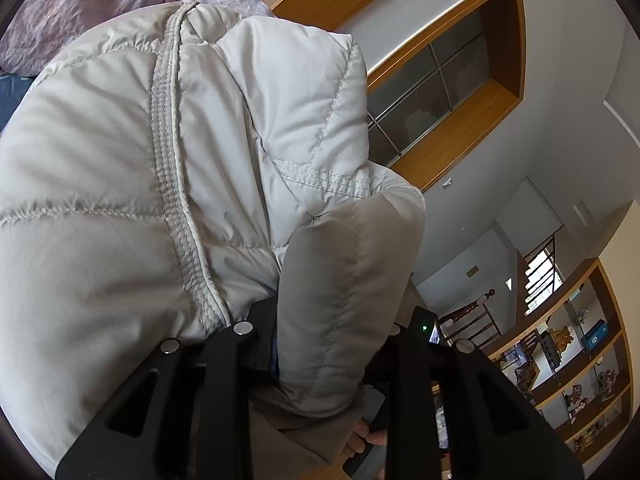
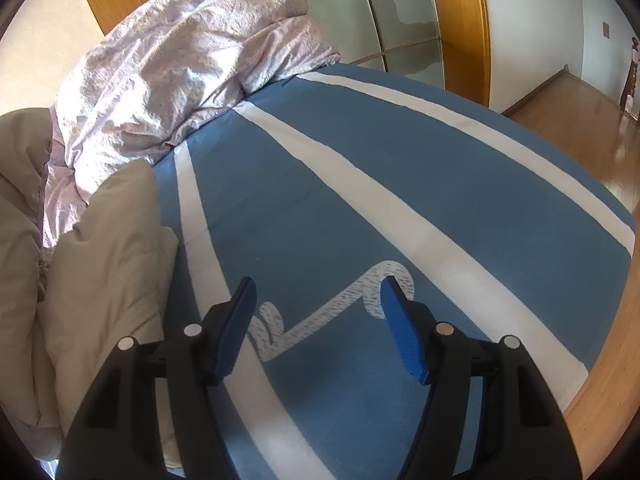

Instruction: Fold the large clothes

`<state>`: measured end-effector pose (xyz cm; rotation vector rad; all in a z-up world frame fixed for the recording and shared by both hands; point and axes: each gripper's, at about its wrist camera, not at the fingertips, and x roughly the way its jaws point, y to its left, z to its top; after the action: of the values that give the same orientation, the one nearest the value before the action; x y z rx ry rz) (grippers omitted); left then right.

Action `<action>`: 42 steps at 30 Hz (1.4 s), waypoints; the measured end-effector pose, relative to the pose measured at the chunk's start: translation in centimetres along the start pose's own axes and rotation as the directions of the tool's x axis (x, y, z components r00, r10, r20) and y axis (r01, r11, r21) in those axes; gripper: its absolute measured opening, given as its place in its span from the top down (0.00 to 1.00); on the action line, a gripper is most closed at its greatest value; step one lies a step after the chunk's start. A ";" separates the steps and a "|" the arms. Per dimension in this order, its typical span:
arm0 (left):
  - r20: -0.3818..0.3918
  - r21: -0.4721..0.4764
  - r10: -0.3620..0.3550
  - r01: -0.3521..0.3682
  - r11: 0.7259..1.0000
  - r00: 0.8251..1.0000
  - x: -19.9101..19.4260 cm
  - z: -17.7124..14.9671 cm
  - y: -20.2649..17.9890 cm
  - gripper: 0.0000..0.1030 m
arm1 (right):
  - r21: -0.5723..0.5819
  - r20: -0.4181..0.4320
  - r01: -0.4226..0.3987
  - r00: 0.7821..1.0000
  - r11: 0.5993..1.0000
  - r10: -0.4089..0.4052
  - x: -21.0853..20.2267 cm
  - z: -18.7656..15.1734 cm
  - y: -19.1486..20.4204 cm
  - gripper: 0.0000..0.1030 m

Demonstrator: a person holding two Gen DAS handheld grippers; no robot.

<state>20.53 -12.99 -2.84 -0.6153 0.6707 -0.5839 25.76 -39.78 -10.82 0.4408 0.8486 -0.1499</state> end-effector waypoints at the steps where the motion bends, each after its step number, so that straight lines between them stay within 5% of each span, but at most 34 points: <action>1: -0.005 0.006 0.006 -0.006 1.000 1.000 0.2 0.1 -0.2 0.76 | -0.002 -0.001 0.005 1.000 1.000 -0.005 0.1 -0.1 0.0 0.37; 23: -0.114 0.113 0.080 -0.068 0.991 0.990 2.5 1.1 0.0 0.76 | -0.168 -0.001 0.217 0.975 0.962 -0.220 1.7 0.6 1.1 0.37; 34: -0.202 0.153 0.085 -0.055 0.987 0.976 3.1 1.7 1.5 0.76 | -0.150 -0.001 0.228 0.973 0.962 -0.230 1.7 0.6 0.4 0.37; 42: -0.130 0.256 0.164 -0.127 0.958 0.978 0.4 2.0 1.0 0.70 | -0.145 0.002 0.229 0.973 0.962 -0.231 1.5 0.6 0.1 0.37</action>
<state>22.49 -11.91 -2.43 -0.2877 0.7642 -0.5687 27.16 -39.92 -11.56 0.2060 0.9181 -0.2980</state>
